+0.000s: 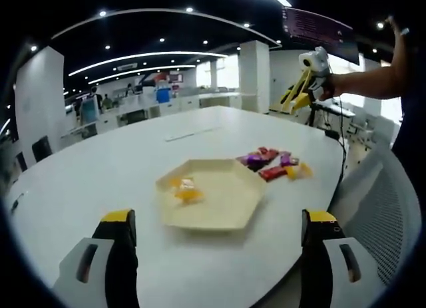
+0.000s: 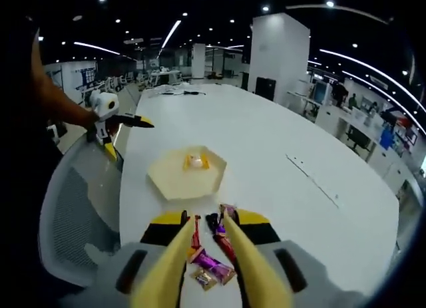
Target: Place the target food into the container with the food tongs after gripping and lifting it, then release it inside without dropping or visibly crushing the food.
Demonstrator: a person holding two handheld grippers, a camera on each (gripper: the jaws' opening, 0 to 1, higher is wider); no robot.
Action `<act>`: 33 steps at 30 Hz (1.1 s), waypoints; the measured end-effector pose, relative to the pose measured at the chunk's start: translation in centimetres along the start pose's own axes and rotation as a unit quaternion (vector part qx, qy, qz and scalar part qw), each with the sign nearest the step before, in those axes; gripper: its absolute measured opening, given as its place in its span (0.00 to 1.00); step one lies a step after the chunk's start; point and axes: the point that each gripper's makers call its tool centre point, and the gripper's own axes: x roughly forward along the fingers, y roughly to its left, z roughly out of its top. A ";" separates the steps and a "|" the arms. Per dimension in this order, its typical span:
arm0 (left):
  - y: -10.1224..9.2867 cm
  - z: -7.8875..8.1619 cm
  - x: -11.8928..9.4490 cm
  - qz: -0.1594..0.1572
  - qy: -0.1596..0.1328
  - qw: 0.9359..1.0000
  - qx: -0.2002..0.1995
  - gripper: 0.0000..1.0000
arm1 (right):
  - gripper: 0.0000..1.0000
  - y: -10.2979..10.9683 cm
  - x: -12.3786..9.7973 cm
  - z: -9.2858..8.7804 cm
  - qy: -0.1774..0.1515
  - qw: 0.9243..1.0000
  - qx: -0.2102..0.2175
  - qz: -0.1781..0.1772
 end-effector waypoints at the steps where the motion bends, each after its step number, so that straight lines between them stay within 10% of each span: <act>1: 0.0 0.0 0.0 0.000 0.000 1.000 -0.001 0.99 | 0.27 0.0 -0.2 -0.2 0.002 1.000 -0.001 -0.002; 11: 0.1 -0.1 0.0 0.002 0.001 1.000 -0.003 0.99 | 0.26 -1.4 -2.1 -1.7 -0.003 0.999 0.005 -0.037; 33: 0.2 -0.2 0.1 0.006 0.006 1.000 -0.006 0.99 | 0.27 0.4 -0.8 -6.4 0.023 1.000 0.005 -0.001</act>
